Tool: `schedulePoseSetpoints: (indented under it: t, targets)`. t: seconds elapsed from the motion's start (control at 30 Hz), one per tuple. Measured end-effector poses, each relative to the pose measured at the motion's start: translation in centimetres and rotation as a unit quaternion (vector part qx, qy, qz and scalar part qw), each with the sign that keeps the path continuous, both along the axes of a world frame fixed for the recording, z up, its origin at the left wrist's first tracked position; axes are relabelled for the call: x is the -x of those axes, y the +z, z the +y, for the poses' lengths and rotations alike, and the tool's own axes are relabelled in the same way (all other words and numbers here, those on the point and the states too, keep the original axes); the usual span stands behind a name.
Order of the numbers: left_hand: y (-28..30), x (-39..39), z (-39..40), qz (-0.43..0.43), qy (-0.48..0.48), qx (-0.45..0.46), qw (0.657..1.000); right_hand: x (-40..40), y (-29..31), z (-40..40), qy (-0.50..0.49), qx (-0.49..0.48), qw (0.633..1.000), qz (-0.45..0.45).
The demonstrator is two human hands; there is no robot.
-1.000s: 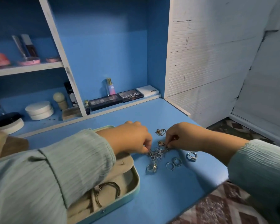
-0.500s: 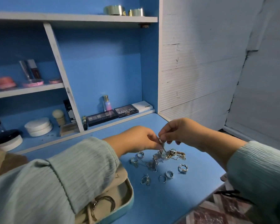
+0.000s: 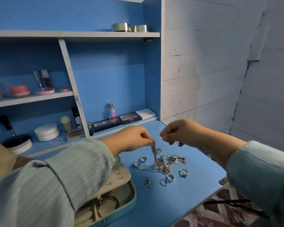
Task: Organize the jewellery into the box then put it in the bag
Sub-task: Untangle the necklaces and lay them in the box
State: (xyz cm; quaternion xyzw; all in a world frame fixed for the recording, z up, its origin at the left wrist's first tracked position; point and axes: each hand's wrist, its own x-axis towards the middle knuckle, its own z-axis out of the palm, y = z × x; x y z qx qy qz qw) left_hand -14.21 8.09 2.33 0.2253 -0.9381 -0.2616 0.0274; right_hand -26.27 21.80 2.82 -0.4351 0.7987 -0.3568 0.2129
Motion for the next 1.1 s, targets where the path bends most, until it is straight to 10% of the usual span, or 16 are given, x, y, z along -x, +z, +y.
schedulePoseSetpoints:
  t: [1.1]
  targets:
    - [6.1,-1.7,-1.2,0.203,0.085,-0.154,0.963,-1.0,1.5,-2.1,-0.066,0.019,0.996,-0.06]
